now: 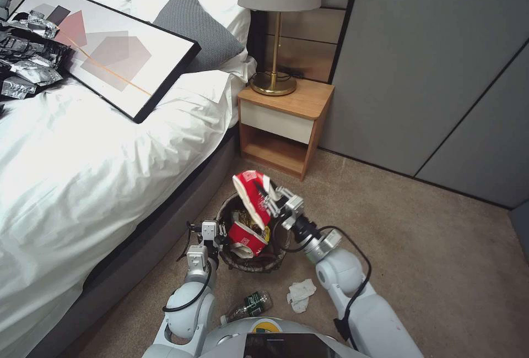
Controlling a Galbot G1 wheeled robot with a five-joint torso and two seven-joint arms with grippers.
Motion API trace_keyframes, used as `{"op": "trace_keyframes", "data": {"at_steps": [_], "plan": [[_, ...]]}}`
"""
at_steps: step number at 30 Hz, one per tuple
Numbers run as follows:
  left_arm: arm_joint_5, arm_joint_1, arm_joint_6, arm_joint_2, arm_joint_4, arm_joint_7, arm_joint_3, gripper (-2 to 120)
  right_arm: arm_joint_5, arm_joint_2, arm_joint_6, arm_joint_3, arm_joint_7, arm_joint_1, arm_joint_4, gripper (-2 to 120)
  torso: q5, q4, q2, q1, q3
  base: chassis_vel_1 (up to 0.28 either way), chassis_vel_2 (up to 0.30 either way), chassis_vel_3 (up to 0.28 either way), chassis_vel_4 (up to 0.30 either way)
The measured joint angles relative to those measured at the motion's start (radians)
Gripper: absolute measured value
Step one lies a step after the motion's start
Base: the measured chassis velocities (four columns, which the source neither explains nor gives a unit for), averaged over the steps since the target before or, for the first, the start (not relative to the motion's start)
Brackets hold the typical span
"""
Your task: Pick up the trash bin, then pick up the garbage from the floor and place it into the trash bin.
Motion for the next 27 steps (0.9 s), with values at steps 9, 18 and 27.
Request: {"op": "trace_keyframes", "data": {"at_steps": [9, 18, 27], "plan": [[0.002, 0.000, 0.001, -0.003, -0.002, 0.000, 0.007, 5, -0.041, 0.020, 0.018, -0.032, 0.010, 0.018, -0.114, 21, 0.0000, -0.0001, 0.000, 0.000, 0.000, 0.000, 0.000, 0.000, 0.000], [0.002, -0.002, 0.001, -0.003, -0.001, 0.001, 0.009, 5, -0.072, 0.028, 0.027, -0.030, 0.031, 0.032, -0.206, 22, 0.0001, -0.0001, 0.000, 0.000, 0.000, 0.000, 0.000, 0.000, 0.000], [0.001, -0.003, 0.001, -0.004, -0.001, 0.001, 0.009, 5, -0.083, 0.032, 0.042, -0.024, 0.032, 0.029, -0.232, 53, 0.0001, -0.0001, 0.000, 0.000, 0.000, 0.000, 0.000, 0.000, 0.000]]}}
